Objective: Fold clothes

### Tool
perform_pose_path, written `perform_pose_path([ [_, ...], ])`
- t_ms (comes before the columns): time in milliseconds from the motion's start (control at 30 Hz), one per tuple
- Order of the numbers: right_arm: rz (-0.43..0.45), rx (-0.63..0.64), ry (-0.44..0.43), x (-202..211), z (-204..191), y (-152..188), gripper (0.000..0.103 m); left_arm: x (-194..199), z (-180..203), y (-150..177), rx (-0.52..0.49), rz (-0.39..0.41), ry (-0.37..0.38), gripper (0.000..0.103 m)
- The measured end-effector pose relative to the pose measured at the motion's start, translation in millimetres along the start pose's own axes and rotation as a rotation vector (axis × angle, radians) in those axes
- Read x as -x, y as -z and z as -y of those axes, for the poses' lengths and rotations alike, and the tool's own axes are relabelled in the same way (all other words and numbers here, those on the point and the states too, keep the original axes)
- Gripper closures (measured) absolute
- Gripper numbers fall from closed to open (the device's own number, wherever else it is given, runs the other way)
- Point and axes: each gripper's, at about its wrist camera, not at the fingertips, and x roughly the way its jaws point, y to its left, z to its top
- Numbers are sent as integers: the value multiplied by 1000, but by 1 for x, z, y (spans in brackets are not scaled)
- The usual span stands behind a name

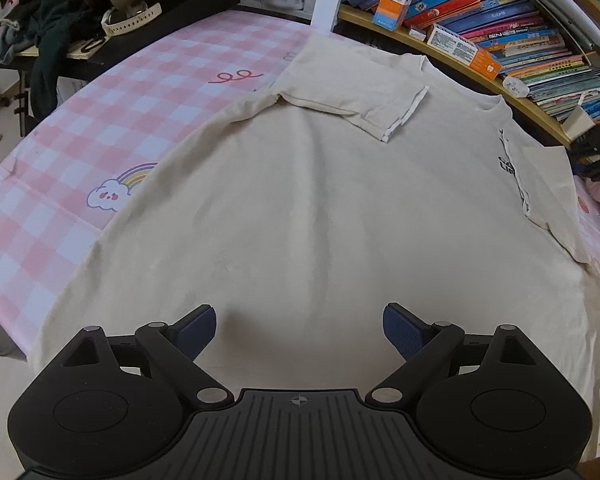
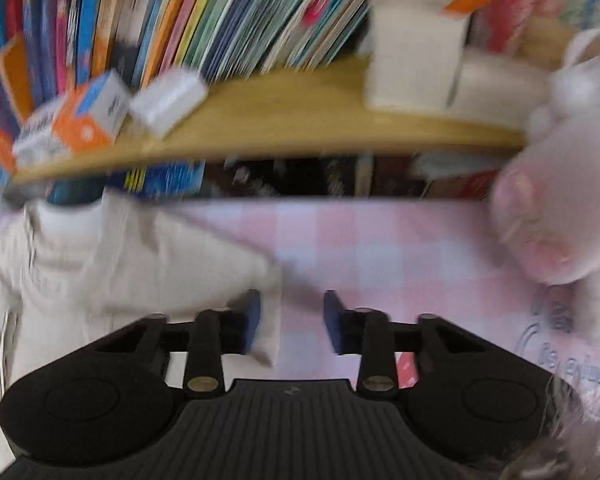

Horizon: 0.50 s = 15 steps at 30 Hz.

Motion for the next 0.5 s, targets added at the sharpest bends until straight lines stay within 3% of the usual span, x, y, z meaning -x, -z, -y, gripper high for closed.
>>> perform_pose_path([
  [33, 5, -7, 22, 1, 5, -1, 102, -1, 2, 0, 1, -1, -1, 10],
  [100, 39, -48, 50, 7, 18, -3, 102, -3, 5, 0, -1, -8, -1, 10],
  [167, 68, -107, -16, 15, 28, -4, 99, -6, 10, 0, -6, -17, 0, 10],
  [200, 83, -136, -49, 20, 33, -5, 96, -8, 14, -1, -11, -22, 4, 10],
  [233, 90, -153, -87, 22, 34, -6, 82, -9, 17, -2, -19, -25, 7, 10],
  [267, 88, -154, -117, 23, 31, -7, 60, -9, 21, -2, -31, -25, 10, 10],
  [300, 81, -136, -132, 21, 25, -8, 55, -9, 25, -2, -46, -26, 14, 10],
  [500, -12, 56, -45, 1, -22, -9, 56, -8, 40, -1, -90, -31, 13, 10],
])
